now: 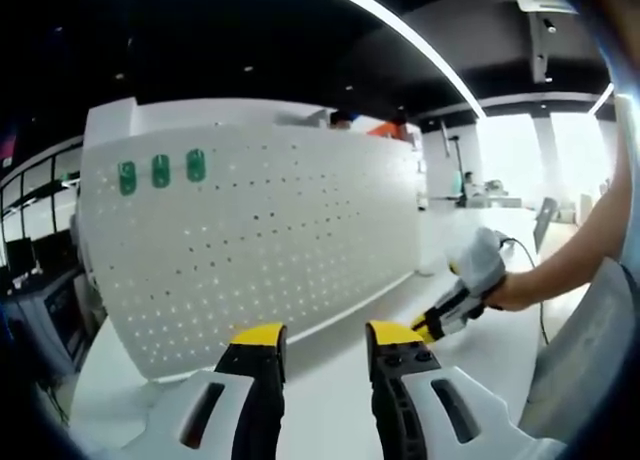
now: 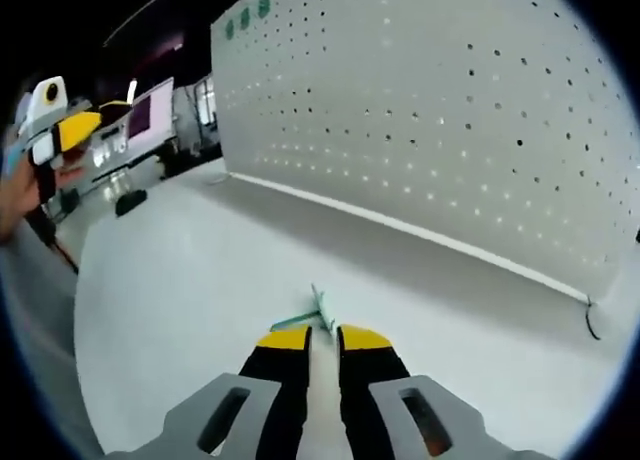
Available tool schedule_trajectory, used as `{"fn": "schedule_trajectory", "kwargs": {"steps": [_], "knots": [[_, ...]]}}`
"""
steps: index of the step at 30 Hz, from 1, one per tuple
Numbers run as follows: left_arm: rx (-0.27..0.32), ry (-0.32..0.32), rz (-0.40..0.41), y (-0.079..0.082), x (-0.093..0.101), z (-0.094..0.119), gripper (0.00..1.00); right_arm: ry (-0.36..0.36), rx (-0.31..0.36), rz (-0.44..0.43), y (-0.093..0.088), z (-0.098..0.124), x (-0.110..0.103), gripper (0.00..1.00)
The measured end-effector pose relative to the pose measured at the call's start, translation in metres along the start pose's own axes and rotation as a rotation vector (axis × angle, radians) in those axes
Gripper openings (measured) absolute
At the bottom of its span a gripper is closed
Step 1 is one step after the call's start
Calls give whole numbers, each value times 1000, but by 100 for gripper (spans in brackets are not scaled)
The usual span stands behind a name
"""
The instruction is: Insert the hook assembly into the mounting plate slot until the hook locks in place.
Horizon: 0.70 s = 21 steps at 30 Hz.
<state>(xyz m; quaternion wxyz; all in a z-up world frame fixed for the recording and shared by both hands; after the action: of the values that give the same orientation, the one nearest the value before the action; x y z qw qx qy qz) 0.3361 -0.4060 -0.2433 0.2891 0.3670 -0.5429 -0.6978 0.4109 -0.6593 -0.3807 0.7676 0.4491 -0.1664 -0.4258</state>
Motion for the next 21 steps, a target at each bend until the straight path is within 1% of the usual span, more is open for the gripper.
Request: {"fn": "schedule_trajectory", "kwargs": {"steps": [3, 8, 12, 14, 21], "knots": [[-4, -1, 0, -1, 1, 0, 33, 5, -9, 2, 0, -3, 1, 8], [-8, 0, 2, -2, 1, 0, 33, 2, -34, 42, -3, -9, 0, 5], [-8, 1, 3, -2, 1, 0, 33, -7, -26, 40, -3, -9, 1, 2], [-7, 1, 4, -1, 1, 0, 32, -4, -5, 38, -1, -8, 2, 2], [-10, -6, 1, -2, 2, -1, 32, -5, -4, 56, 2, -7, 1, 1]]}}
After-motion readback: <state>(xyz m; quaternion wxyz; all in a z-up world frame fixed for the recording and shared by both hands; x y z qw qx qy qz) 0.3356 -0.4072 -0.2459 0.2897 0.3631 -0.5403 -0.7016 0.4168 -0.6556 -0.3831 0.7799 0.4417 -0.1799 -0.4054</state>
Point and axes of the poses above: the point that each gripper's makers call its tool centre point, and the gripper's own axes: z roughly backward along the fingers, x roughly to its right, y roughly out of its top, the point moved 7 cm from there along z, roughly backward along the fingers, and after that the axes turned 6 degrees about -z, right-handed, at the moved point
